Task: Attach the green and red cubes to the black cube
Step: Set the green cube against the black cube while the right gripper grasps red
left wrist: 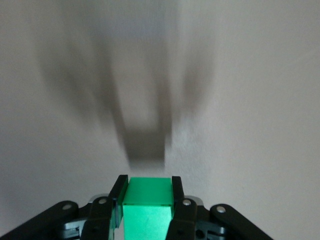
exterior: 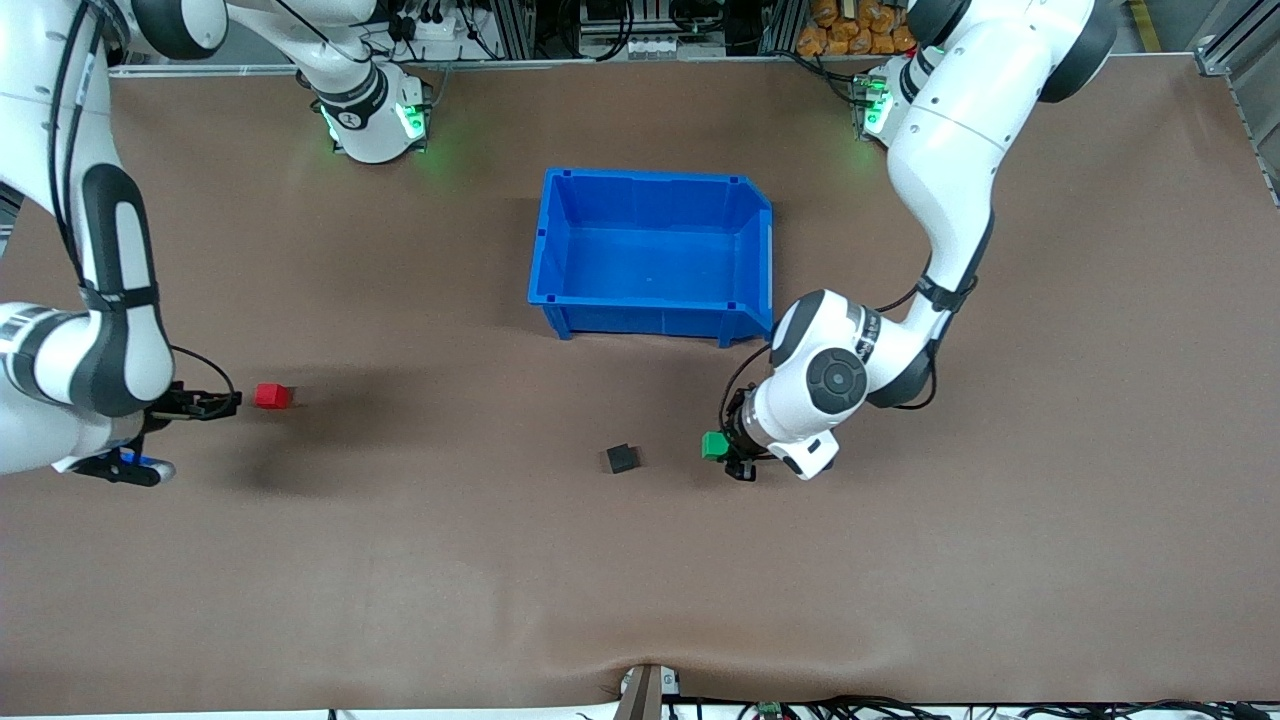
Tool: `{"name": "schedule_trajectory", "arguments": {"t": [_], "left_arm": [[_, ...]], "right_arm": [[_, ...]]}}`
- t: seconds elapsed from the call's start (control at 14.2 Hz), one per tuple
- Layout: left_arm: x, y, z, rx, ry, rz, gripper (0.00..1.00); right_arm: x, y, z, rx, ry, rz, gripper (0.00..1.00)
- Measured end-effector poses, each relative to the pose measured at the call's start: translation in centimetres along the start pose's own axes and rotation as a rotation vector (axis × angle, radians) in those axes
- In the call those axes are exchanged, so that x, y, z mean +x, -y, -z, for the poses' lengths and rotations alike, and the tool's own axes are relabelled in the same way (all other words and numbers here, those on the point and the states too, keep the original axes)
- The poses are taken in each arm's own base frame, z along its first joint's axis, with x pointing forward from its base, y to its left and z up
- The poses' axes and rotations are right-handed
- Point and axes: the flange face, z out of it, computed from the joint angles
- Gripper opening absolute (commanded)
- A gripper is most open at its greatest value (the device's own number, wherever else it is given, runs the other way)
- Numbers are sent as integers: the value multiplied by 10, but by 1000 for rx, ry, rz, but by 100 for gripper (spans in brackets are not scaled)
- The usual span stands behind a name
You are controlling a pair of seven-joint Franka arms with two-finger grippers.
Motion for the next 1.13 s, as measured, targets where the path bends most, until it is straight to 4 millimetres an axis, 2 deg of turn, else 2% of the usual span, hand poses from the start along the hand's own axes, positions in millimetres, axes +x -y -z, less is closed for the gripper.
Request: {"name": "schedule_trajectory", "arguments": {"t": [0.21,0.42,0.56,0.7,0.84,0.99,1.06,1.13], "left_arm": [[-28,4,-14,-25,24,55,0],[-43,6,-17,-32,34,83,0],[-50,5,-21,-39,34,89,0],[-60,7,-32,-52,19,87,0],[-69,14,-46,-55,1,75,0],[-75,14,-50,-61,2,89,0],[-76,14,-51,-63,4,97,0],[-77,13,-51,-66,6,98,0]], "right_arm": [[15,3,-29,-10,-70,2,98],[19,15,-49,-17,-70,20,94],[18,29,-54,-24,-59,40,81],[15,40,-63,-29,-41,55,74],[12,41,-71,-31,-24,57,57],[10,40,-78,-31,-10,55,39],[9,39,-81,-31,-3,55,12],[8,38,-83,-31,0,54,0]]}}
